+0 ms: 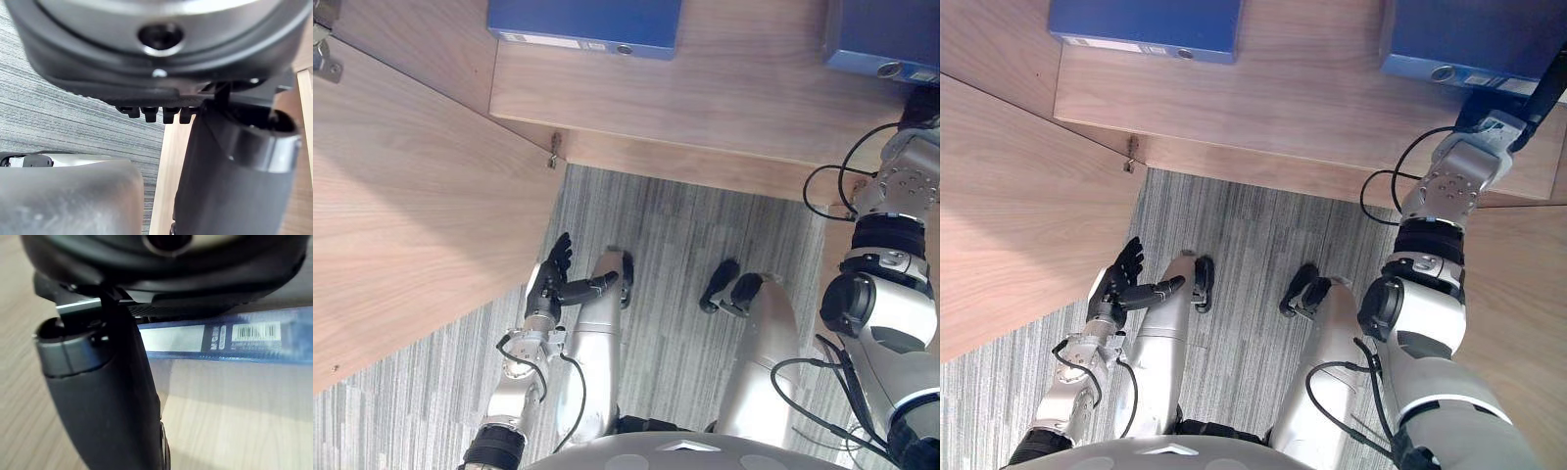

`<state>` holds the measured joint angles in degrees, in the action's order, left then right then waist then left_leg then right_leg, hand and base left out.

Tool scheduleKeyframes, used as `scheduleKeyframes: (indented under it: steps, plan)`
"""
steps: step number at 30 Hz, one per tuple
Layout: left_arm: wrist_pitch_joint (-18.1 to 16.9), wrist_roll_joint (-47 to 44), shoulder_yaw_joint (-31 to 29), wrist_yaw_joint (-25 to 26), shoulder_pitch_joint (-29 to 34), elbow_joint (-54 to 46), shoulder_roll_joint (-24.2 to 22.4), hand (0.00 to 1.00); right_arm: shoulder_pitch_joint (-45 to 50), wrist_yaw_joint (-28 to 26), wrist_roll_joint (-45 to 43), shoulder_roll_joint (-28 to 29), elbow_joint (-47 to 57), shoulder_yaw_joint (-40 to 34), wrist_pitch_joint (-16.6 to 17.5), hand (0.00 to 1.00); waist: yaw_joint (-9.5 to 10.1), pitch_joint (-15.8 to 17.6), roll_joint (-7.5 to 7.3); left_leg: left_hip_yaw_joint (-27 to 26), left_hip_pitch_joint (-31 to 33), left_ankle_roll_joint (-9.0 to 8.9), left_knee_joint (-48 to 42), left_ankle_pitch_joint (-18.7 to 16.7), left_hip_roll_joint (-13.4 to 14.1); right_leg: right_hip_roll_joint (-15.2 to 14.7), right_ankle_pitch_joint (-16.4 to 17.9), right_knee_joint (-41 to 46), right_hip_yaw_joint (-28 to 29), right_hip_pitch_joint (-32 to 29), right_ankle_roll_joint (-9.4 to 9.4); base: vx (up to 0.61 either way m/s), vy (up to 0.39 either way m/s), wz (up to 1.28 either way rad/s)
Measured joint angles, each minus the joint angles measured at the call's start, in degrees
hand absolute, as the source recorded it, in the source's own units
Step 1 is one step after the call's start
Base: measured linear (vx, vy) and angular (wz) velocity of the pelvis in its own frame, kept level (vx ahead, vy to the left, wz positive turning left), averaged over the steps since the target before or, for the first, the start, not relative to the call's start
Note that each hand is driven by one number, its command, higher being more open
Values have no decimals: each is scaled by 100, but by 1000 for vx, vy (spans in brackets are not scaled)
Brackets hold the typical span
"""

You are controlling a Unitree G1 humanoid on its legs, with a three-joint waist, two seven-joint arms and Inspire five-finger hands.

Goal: Walk over to the cabinet, pick up the folder, carry it to the office cabinet, place the folder inside the office cabinet, then close the office cabinet door

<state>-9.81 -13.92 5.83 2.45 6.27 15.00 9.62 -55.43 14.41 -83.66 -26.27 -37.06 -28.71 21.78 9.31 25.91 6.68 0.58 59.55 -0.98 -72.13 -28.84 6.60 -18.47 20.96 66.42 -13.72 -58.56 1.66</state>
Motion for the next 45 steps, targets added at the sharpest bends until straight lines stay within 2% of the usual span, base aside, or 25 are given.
scheduleKeyframes:
  steps: [13,28,39,42,44,45]
  plan:
    - [1,0,10,-5,0,-1,0,100,968,-37,24,799,1171,-231,394,100,-14,-87,17,5,-5,-3,-28,-3,76,87,-45,-31,1,10,-31,-5,0,-2]
    - [5,0,28,-10,1,-1,0,100,2190,-187,407,1407,2097,10,442,100,-43,-126,22,2,-91,-9,-15,-8,133,169,-96,-107,9,100,-19,-1,1,-1]
    - [6,-124,25,-76,1,-1,3,100,2401,-200,414,1514,2119,9,429,100,-140,-156,-40,-12,-113,-7,47,-9,197,252,-175,-261,-3,145,-15,0,6,-3]
    - [8,-124,14,-147,10,-3,77,100,2352,-174,493,1370,1911,14,252,100,-192,-157,-43,-3,-115,-7,51,-8,198,256,-183,-282,-14,160,-6,0,0,0]
    - [8,-123,6,-219,57,-68,220,100,2077,-119,721,797,1289,42,-227,100,-248,-158,-46,-3,-100,2,52,-4,206,272,-245,-341,-18,165,9,-27,24,-5]
    - [8,-123,3,-232,89,-105,256,100,1994,-101,791,629,1130,91,-355,100,-275,-158,-46,-5,-94,7,52,-1,206,274,-263,-359,-19,167,13,-34,41,-5]
